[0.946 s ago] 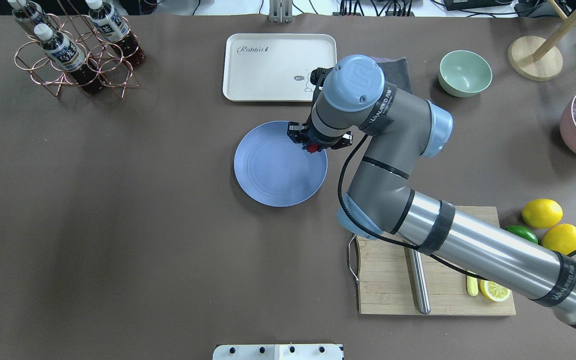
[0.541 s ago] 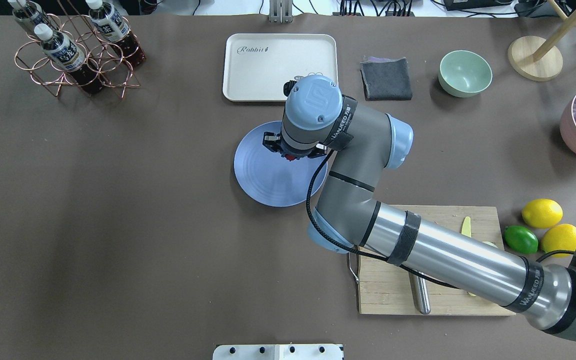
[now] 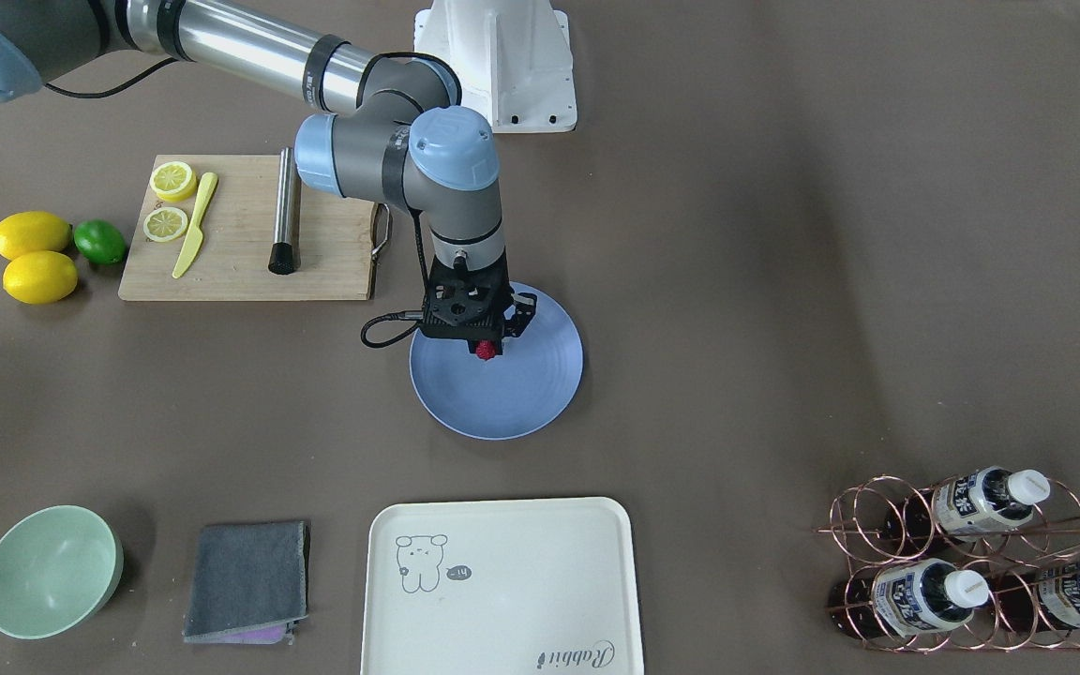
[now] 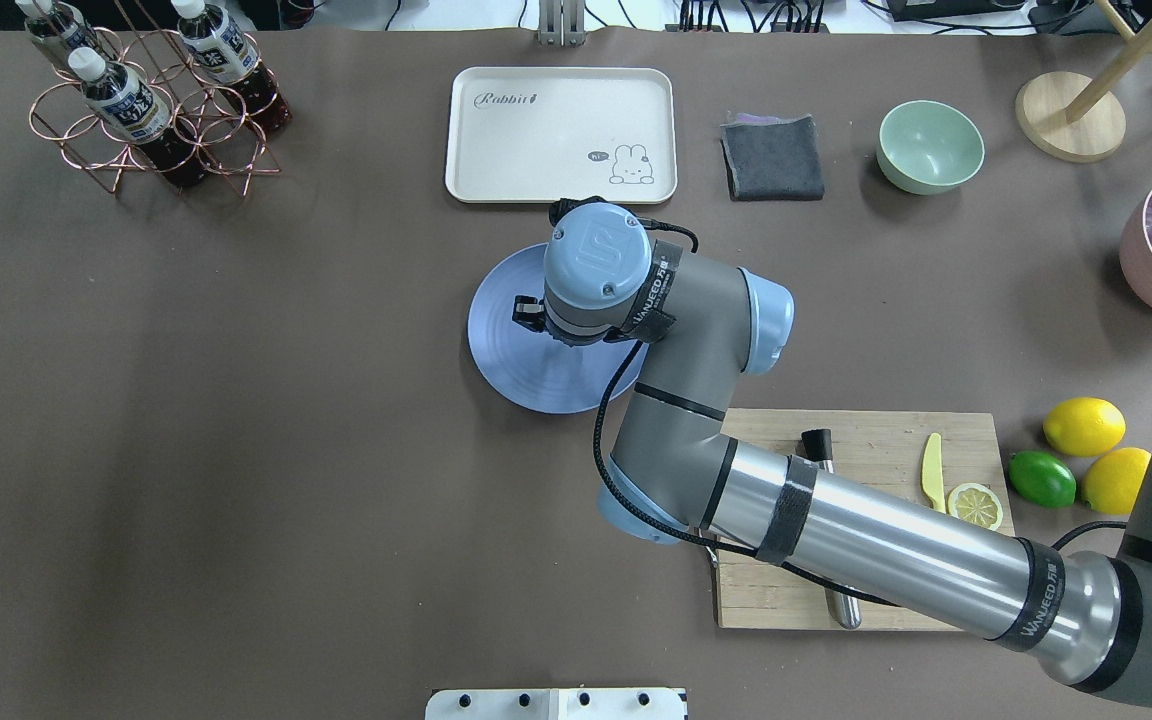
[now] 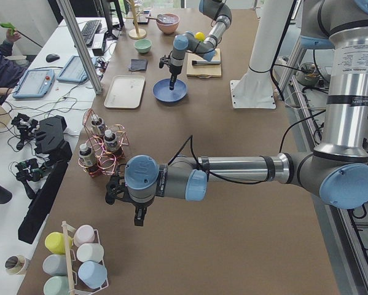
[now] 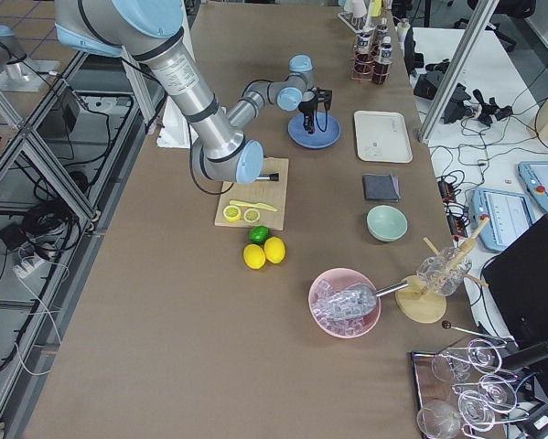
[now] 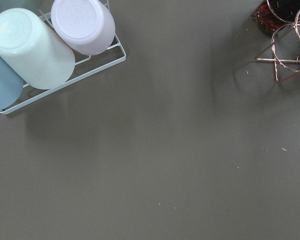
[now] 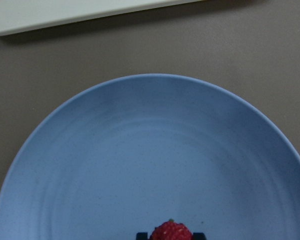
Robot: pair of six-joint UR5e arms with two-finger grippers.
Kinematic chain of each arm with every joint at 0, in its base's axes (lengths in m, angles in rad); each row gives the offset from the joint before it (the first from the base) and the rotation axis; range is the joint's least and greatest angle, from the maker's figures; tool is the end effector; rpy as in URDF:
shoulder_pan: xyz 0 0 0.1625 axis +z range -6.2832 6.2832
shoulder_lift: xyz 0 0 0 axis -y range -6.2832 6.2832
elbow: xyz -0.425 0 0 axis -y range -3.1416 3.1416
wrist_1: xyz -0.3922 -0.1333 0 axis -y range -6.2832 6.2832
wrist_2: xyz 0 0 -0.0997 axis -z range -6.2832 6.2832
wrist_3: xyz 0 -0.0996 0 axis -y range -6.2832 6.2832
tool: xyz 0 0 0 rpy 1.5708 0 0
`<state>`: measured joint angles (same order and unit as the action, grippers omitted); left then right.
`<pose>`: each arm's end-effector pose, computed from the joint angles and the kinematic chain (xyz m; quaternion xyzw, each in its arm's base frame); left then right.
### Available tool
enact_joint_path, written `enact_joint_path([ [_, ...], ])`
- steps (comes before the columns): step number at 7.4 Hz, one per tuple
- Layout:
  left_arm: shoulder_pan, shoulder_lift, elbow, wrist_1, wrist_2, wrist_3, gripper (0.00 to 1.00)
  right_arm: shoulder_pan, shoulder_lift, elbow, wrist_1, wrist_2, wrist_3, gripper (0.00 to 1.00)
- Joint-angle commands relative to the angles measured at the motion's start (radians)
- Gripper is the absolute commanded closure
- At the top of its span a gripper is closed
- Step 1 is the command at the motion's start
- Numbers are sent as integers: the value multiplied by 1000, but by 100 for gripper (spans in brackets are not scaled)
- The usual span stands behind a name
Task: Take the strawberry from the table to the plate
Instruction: 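Lower the strawberry onto the blue plate and open the right gripper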
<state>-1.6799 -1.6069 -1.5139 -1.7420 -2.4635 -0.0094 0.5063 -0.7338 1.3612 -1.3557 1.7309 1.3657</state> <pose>-0.1115 -0.5063 0.6422 0.0891 0.4265 -0.0209 0.8998 -0.6190 -0.4775 0.2079 0.0735 -0.4075 0.1042 0.9043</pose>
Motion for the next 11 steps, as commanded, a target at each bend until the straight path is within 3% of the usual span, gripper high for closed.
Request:
enact_joint_path([
  [1, -4, 1, -2, -1, 0, 0, 2, -3, -1, -2, 6, -4, 1, 100],
  [6, -11, 1, -3, -1, 0, 2, 2, -5, 8, -20, 7, -5, 1, 100],
  [9, -11, 1, -3, -1, 0, 2, 2, -5, 13, -24, 6, -5, -3, 0],
  [11, -12, -1, -3, -1, 0, 0, 2, 15, 43, -17, 4, 6, -5, 0],
])
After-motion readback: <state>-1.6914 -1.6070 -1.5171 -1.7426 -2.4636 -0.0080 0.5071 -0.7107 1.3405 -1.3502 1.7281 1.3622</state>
